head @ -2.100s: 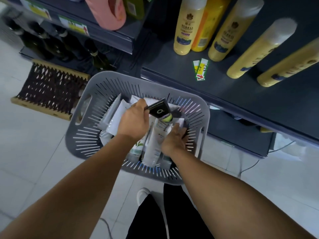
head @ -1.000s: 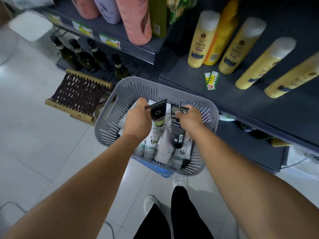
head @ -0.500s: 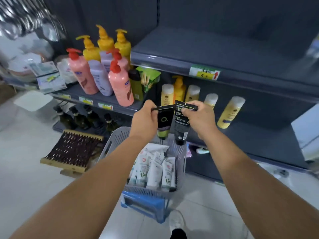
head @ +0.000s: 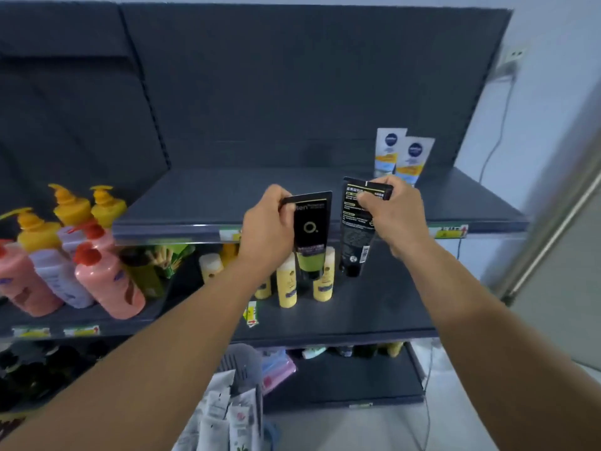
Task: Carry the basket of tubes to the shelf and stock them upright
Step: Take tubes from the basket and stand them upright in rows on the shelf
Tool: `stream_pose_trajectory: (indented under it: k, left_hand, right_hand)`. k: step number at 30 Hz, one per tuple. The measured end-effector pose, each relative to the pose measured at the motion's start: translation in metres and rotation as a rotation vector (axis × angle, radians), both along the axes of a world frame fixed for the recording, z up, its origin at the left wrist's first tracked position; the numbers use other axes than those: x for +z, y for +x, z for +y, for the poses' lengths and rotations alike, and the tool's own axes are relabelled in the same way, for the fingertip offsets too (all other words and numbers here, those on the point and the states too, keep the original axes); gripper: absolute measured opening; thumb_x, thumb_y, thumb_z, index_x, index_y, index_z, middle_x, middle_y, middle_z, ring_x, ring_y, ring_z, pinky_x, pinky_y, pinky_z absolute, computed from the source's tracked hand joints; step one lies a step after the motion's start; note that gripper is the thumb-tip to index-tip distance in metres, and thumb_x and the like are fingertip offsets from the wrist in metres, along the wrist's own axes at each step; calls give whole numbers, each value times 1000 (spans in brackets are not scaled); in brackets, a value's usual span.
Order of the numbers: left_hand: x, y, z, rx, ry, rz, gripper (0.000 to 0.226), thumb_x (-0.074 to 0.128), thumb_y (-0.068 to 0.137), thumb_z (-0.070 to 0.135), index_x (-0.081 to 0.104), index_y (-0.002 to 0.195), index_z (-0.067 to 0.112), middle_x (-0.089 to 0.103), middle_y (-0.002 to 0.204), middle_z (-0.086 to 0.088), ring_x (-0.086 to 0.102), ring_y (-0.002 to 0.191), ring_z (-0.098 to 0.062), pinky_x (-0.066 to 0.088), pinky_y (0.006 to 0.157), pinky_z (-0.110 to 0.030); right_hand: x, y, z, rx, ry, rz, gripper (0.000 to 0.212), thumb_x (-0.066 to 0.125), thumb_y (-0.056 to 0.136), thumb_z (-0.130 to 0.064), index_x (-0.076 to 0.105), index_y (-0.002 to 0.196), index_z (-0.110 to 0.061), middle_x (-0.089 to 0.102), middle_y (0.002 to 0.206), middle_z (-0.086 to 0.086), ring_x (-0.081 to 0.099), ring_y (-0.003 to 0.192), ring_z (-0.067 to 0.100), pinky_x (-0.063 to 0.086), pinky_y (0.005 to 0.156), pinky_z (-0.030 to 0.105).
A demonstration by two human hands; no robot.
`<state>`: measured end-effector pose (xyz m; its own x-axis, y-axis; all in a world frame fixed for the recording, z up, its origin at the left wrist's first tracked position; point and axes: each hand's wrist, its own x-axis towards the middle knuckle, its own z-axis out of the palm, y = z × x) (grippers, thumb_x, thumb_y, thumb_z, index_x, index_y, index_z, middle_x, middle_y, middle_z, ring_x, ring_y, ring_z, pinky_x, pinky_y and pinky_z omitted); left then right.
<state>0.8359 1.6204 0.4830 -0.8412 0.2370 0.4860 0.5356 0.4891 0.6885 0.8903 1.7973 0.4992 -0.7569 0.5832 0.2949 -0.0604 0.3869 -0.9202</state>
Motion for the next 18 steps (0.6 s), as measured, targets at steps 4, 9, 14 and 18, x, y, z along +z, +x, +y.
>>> stream_pose_trajectory:
  k: [4, 9, 14, 18]
  left_hand:
    - [23, -13, 72, -75, 32, 48, 9, 44, 98, 16, 49, 91, 18, 58, 72, 2, 50, 60, -6, 35, 50, -18]
    - [36, -37, 171, -138, 44, 82, 11, 44, 96, 12, 48, 87, 18, 54, 68, 6, 47, 59, -6, 37, 52, -9]
    - [36, -58, 253, -147, 29, 69, 9, 43, 97, 13, 49, 91, 14, 49, 65, 10, 45, 58, -6, 36, 52, -11]
    - [30, -69, 290, -160, 7, 57, 12, 43, 98, 13, 45, 88, 20, 49, 65, 10, 44, 58, -6, 33, 50, -13]
  right_hand:
    - [21, -1, 72, -94, 7, 67, 15, 68, 84, -18, 60, 98, -19, 62, 77, -6, 60, 65, 8, 48, 57, 20]
    - [38, -14, 171, -225, 14, 103, 8, 67, 83, -18, 61, 87, -21, 61, 73, -8, 58, 65, 10, 49, 60, 26]
    - [38, -35, 251, -249, 22, 67, 7, 65, 86, -19, 61, 91, -21, 60, 74, -8, 55, 59, 9, 43, 48, 20]
    - [26, -57, 288, -254, 39, 9, 5, 64, 86, -20, 62, 89, -23, 62, 76, -7, 58, 62, 8, 43, 51, 21]
